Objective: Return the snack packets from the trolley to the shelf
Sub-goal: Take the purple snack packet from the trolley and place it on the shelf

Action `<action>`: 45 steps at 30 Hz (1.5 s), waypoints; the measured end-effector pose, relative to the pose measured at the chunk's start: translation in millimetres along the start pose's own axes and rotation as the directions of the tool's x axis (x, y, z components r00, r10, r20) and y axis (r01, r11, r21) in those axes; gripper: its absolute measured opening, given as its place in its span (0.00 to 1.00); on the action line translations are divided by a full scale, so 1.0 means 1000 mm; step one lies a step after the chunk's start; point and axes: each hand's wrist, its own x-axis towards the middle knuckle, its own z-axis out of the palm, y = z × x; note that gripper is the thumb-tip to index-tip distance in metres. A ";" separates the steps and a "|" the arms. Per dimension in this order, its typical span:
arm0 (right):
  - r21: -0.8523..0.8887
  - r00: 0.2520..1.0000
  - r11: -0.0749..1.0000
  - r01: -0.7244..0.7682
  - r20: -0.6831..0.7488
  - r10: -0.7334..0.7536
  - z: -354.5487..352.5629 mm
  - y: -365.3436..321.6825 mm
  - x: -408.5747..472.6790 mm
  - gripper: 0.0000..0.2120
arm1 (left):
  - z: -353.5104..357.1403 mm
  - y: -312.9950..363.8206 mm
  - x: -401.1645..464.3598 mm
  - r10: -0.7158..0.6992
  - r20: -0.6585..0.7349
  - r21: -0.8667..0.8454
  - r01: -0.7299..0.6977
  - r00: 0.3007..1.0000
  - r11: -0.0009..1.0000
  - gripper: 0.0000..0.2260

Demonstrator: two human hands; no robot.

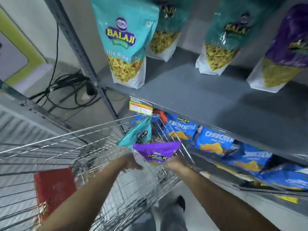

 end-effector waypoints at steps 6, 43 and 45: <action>0.351 0.972 0.934 -0.066 -0.189 0.139 0.010 -0.002 0.032 0.18 | 0.042 0.001 0.025 0.104 -0.194 -0.649 -0.207 0.975 0.732 0.14; 0.260 0.427 0.463 0.847 -0.852 -0.303 -0.394 0.023 -0.128 0.10 | -0.054 0.429 -0.135 0.788 -0.543 -0.132 -0.956 0.291 0.262 0.13; 0.242 0.404 0.500 0.831 -0.881 -0.245 -0.425 0.040 -0.114 0.03 | -0.038 0.465 -0.125 0.782 -0.538 -0.169 -0.949 0.314 0.265 0.12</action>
